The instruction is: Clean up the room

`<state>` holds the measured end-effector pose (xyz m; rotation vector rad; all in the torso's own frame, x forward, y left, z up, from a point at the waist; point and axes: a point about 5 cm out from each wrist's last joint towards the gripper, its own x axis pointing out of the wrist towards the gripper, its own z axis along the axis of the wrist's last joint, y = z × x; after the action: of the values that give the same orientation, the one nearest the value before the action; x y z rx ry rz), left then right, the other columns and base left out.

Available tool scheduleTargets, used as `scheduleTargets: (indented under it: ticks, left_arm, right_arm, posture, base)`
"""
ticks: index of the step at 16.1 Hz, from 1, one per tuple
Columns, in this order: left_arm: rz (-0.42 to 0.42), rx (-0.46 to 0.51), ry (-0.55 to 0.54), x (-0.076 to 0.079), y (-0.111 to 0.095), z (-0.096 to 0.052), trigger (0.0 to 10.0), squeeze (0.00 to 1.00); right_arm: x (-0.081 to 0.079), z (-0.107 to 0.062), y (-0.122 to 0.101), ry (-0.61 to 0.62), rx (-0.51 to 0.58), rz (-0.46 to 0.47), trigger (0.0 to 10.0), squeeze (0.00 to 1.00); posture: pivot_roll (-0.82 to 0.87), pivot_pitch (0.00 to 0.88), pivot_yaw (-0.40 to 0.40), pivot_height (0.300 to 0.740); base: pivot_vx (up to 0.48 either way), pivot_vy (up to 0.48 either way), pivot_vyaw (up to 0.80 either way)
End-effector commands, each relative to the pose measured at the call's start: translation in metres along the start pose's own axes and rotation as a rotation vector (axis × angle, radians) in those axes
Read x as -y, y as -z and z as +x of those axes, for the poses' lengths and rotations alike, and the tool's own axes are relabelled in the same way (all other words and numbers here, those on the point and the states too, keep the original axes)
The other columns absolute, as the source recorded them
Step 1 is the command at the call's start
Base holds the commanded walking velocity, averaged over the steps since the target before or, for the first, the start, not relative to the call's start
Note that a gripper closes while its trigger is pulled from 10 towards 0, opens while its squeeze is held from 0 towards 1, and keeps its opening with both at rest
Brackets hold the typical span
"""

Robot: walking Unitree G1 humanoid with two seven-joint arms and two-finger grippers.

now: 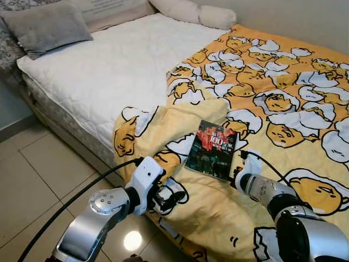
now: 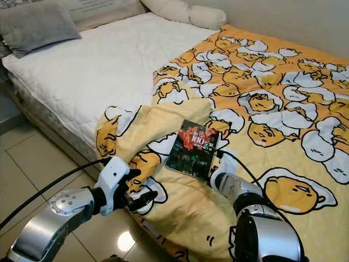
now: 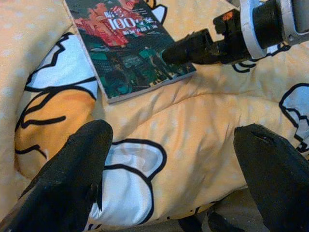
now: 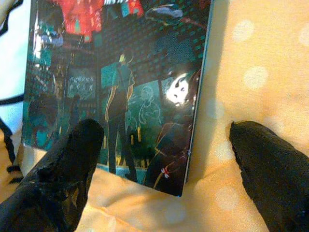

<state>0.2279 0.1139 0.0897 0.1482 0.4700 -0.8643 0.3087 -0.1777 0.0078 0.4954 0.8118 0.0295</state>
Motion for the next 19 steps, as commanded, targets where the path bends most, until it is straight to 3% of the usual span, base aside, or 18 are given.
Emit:
scheduleTargets:
  ticks: [1, 3, 9, 14, 16, 19]
  left_arm:
    - [0.013, 0.000, 0.004, 0.002, -0.002, -0.001, 10.0, 0.00]
    - [0.017, -0.008, 0.001, 0.002, -0.001, -0.002, 10.0, 0.00]
    - [0.008, -0.019, -0.014, 0.003, 0.002, -0.002, 10.0, 0.00]
    - [-0.006, -0.008, -0.022, 0.003, 0.001, 0.000, 10.0, 0.00]
    - [-0.015, -0.001, -0.022, 0.006, 0.001, 0.001, 10.0, 0.00]
    - [-0.028, -0.002, -0.041, 0.005, 0.004, -0.003, 10.0, 0.00]
  right_arm:
    - [0.009, -0.001, 0.006, 0.033, -0.011, 0.044, 10.0, 0.00]
    - [0.007, 0.000, 0.015, 0.043, -0.046, -0.007, 10.0, 0.00]
    - [-0.024, 0.009, 0.025, -0.047, -0.066, 0.014, 10.0, 0.00]
    - [-0.041, 0.010, 0.010, -0.137, -0.030, 0.151, 10.0, 0.00]
    - [-0.046, 0.007, -0.003, -0.196, -0.009, 0.269, 10.0, 0.00]
    - [-0.050, 0.007, -0.007, -0.226, -0.010, 0.320, 10.0, 0.00]
  posture:
    - [0.02, 0.000, -0.042, 0.740]
    - [0.02, 0.000, -0.041, 0.740]
    - [0.02, 0.007, -0.046, 0.740]
    - [0.01, 0.007, -0.053, 0.740]
    - [0.01, 0.011, -0.061, 0.740]
    - [0.01, 0.018, -0.065, 0.740]
  base:
    - [0.000, 0.000, 0.00]
    - [0.000, 0.000, 0.00]
    - [0.000, 0.000, 0.00]
    - [0.000, 0.000, 0.00]
    - [0.000, 0.000, 0.00]
    - [0.000, 0.000, 0.00]
